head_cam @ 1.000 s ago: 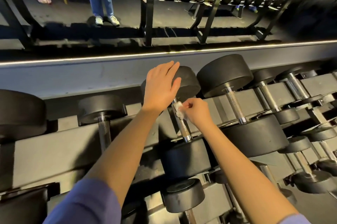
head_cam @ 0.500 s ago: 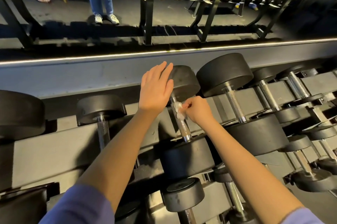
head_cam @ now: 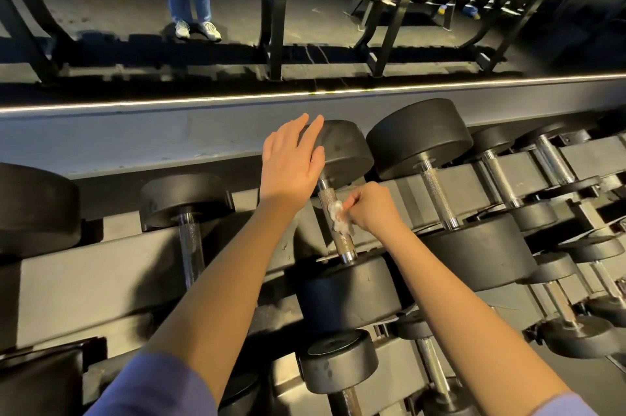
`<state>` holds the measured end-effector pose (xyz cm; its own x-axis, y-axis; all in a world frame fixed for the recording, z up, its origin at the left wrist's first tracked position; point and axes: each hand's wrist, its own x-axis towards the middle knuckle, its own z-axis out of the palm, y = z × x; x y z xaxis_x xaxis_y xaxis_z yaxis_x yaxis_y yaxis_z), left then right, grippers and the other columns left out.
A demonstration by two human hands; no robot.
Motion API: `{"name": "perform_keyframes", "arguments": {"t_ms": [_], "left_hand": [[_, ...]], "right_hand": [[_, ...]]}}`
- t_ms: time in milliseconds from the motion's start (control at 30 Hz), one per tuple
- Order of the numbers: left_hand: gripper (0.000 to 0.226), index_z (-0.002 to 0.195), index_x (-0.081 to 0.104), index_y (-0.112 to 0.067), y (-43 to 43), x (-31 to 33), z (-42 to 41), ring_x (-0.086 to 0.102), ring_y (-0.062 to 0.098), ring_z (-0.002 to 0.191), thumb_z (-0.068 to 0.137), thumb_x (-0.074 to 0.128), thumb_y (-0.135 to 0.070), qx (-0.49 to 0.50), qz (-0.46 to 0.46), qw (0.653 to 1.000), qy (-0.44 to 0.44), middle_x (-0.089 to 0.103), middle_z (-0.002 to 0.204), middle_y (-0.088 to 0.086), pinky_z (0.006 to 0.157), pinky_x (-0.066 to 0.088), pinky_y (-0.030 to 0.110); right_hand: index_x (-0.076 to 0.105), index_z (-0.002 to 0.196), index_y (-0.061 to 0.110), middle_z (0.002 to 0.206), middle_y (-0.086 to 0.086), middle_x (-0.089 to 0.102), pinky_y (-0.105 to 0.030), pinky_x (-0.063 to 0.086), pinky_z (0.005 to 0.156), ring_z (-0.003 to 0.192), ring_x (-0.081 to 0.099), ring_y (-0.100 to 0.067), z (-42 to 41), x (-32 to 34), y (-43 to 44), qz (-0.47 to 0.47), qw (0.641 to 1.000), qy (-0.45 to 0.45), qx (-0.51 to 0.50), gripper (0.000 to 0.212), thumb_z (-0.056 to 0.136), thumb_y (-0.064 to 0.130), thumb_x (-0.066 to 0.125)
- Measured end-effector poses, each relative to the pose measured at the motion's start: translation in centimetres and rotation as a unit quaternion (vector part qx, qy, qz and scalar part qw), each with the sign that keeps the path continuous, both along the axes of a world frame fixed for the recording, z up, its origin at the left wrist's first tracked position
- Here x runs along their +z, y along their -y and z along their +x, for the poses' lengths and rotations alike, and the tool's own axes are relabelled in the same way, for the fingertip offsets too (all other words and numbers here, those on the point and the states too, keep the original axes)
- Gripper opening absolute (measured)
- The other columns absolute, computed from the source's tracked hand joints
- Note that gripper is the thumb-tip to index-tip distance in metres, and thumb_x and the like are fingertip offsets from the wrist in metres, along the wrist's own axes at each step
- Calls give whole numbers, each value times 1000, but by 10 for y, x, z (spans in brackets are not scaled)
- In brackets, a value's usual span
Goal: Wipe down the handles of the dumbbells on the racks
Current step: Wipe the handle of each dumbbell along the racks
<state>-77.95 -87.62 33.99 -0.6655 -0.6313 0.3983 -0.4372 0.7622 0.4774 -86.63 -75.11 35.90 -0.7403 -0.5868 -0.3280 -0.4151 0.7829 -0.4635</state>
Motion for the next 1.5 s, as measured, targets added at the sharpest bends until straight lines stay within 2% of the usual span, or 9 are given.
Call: {"name": "perform_keyframes", "arguments": {"t_ms": [300,467,700,800,933,1133,1267,1400,1500], "left_hand": [[47,146,34,-21,1,1,-1,31,21,138,100,32,-30,-5,-1,1000,-1,37,149,4,115,24,41],[47,147,32,-21,0,2,0,30,21,139,101,32,-29,-1,-2,1000,10,35,151,4,115,23,41],[48,150,26,-22,-5,4,4,24,24,143,102,28,-31,-1,13,1000,28,27,155,5,114,23,50],[50,151,22,-20,-19,11,11,13,25,146,103,30,-30,8,47,999,23,19,158,5,118,14,46],[39,130,55,-7,-52,-6,43,45,21,122,94,50,-21,-10,9,996,-85,52,131,8,102,39,37],[23,115,63,-19,-85,-16,53,51,-6,82,94,55,-20,-110,329,937,-36,55,103,-8,75,36,2],[16,96,63,-30,-92,-12,44,65,9,86,90,63,-15,-97,511,848,-102,67,88,-10,84,53,24],[13,84,64,-27,-85,-18,36,66,16,84,86,68,-14,-2,511,852,-116,67,81,-5,82,55,32],[3,87,62,-20,-72,-20,35,58,7,77,90,63,-21,82,437,889,-112,60,78,-8,69,47,15]], "right_hand": [[74,83,1,91,-14,71,-27,50,78,80,60,-17,-5,-8,20,-158,985,21,-58,8,84,6,67],[74,81,2,91,-16,70,-38,54,84,88,65,-24,-10,-7,12,-41,999,23,-10,11,84,8,65],[73,83,23,97,-5,67,-30,51,78,97,63,-27,9,-2,-25,144,988,-6,54,10,82,15,66],[73,85,22,99,-5,66,-30,49,75,96,64,-28,15,6,-31,82,996,-13,19,16,87,14,60],[69,72,19,79,-3,67,-33,50,75,86,65,-27,21,6,-47,-87,996,7,-10,16,86,14,65],[74,101,10,87,-2,71,-25,48,74,80,62,-13,33,6,-63,-200,980,5,14,17,87,17,67],[75,101,21,86,3,73,-33,53,73,81,65,-12,35,5,-69,-188,981,7,49,17,90,18,62],[67,117,31,104,4,72,-31,51,81,95,65,-15,38,6,-73,-148,987,-6,58,27,93,24,57],[58,131,25,128,3,61,-27,44,90,111,59,-16,46,0,-79,-142,987,-68,22,37,95,31,52]]}}
